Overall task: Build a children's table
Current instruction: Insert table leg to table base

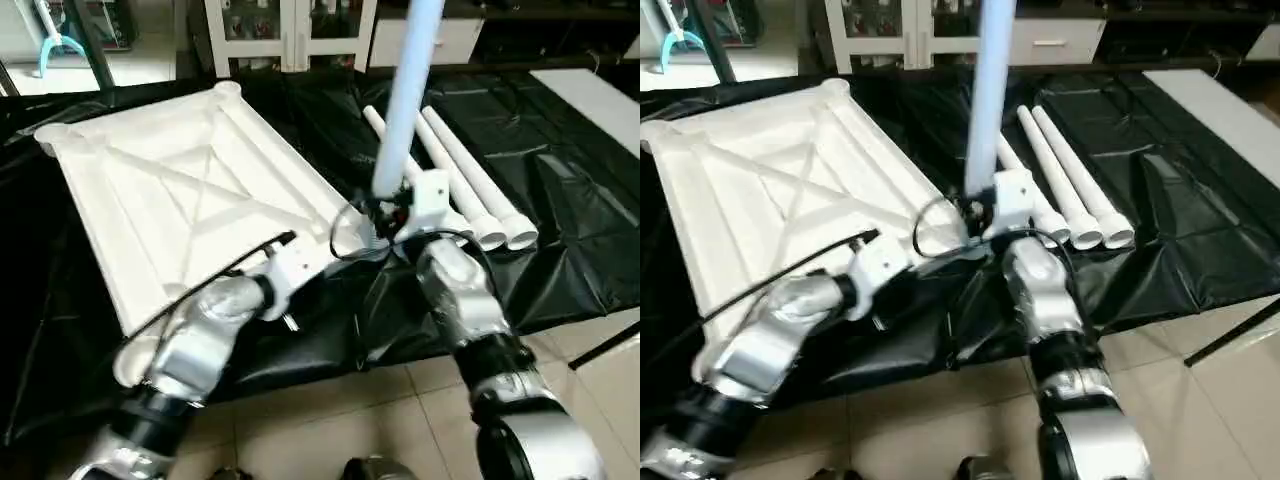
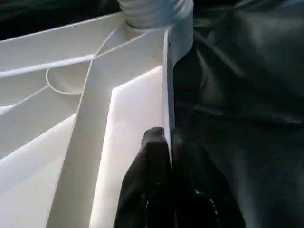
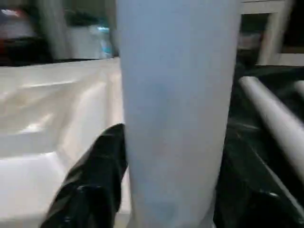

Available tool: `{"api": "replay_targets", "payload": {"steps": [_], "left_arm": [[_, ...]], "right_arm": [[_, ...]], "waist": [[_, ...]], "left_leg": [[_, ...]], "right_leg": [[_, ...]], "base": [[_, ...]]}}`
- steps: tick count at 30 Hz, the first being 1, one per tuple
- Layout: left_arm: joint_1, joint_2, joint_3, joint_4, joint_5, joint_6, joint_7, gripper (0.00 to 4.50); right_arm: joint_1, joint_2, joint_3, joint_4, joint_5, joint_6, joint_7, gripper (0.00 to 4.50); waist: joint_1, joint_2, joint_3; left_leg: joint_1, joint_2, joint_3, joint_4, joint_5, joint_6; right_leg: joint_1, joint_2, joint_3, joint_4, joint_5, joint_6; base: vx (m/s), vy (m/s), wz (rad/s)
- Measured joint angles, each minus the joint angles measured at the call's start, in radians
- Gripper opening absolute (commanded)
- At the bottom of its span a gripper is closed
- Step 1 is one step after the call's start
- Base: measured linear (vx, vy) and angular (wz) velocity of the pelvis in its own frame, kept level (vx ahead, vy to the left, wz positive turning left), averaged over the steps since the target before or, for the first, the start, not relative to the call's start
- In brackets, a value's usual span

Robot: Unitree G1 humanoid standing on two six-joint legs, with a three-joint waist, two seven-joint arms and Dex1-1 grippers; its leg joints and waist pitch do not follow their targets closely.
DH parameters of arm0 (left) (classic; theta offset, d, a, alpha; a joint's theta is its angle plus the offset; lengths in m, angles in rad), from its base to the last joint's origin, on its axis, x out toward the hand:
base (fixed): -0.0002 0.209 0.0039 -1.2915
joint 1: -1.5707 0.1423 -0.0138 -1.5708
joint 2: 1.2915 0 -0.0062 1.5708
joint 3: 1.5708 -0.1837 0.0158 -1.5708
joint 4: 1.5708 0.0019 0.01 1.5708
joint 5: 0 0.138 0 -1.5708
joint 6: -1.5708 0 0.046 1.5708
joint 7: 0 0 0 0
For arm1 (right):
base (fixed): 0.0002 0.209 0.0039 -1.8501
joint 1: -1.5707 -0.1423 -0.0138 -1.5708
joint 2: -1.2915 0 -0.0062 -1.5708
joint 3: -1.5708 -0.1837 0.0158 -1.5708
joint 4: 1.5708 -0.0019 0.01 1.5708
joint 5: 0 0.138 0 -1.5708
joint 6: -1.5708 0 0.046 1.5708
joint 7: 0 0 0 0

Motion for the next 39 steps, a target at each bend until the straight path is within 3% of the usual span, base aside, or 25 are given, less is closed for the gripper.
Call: {"api": "replay_targets", "payload": {"steps": [3, 7, 11, 15, 18, 25, 34, 39], "left_arm": [[0.03, 0.061, 0.008, -0.024, -0.028, -0.076, -0.067, 0.0], [0.063, 0.113, 0.006, -0.058, -0.065, -0.132, -0.146, 0.0], [0.062, 0.116, 0.004, -0.056, -0.072, -0.143, -0.163, 0.0], [0.062, 0.118, -0.001, -0.046, -0.08, -0.159, -0.17, 0.0], [0.062, 0.118, -0.002, -0.043, -0.079, -0.162, -0.17, 0.0], [0.062, 0.118, -0.003, -0.042, -0.078, -0.168, -0.17, 0.0], [0.062, 0.117, -0.006, -0.038, -0.076, -0.172, -0.169, 0.0], [0.049, 0.109, -0.012, -0.015, -0.053, -0.167, -0.146, 0.0]], "right_arm": [[0.013, -0.065, 0.025, -0.041, 0.033, 0.035, 0.167, 2.99], [0.016, -0.185, 0.04, -0.105, 0.069, 0.093, 0.393, 3.04], [0.017, -0.23, 0.027, -0.119, 0.121, 0.132, 0.487, 3.04], [0.017, -0.274, 0.017, -0.12, 0.155, 0.178, 0.579, 2.67], [0.017, -0.277, 0.016, -0.12, 0.159, 0.201, 0.599, 2.28], [0.017, -0.279, 0.016, -0.12, 0.162, 0.215, 0.612, 1.87], [0.018, -0.279, 0.015, -0.12, 0.166, 0.229, 0.61, 1.84], [0.038, -0.235, 0.007, -0.126, 0.139, 0.194, 0.515, 1.84]], "waist": [[0.007, 0.004, 0.002], [0.036, 0.004, 0.002], [0.046, 0.004, 0.003], [0.049, 0.004, 0.003], [0.05, 0.003, 0.003], [0.052, 0.003, 0.002], [0.053, 0.002, 0.002], [0.052, 0.001, 0.001]], "left_leg": [[-0.002, 0.003, 0.0, -0.006, 0.001, -0.001], [-0.003, 0.005, 0.0, -0.011, 0.004, 0.004], [-0.003, 0.005, 0.002, -0.011, 0.004, 0.004], [-0.001, 0.005, 0.003, -0.008, 0.004, 0.004], [0.0, 0.005, 0.004, -0.007, 0.004, 0.003], [0.0, 0.005, 0.004, -0.006, 0.004, 0.003], [0.0, 0.005, 0.004, -0.003, 0.004, 0.003], [0.004, 0.006, 0.003, 0.003, 0.003, 0.0]], "right_leg": [[-0.006, 0.004, 0.0, 0.001, 0.0, 0.001], [-0.008, 0.006, -0.002, 0.001, -0.002, 0.001], [-0.008, 0.005, 0.0, 0.001, -0.002, 0.001], [-0.007, 0.005, 0.002, 0.002, -0.002, 0.001], [-0.006, 0.005, 0.002, 0.004, -0.002, 0.001], [-0.006, 0.004, 0.002, 0.005, -0.002, 0.001], [-0.006, 0.004, 0.002, 0.008, -0.002, 0.001], [-0.003, 0.004, 0.003, 0.013, -0.002, 0.001]], "base": [[0.0, 0.0, 0.0], [0.0, 0.0, 0.0], [0.0, 0.0, 0.0], [0.0, 0.0, 0.0], [0.0, 0.0, 0.0], [0.0, 0.0, 0.0], [0.0, 0.0, 0.0], [0.0, 0.0, 0.0]]}}
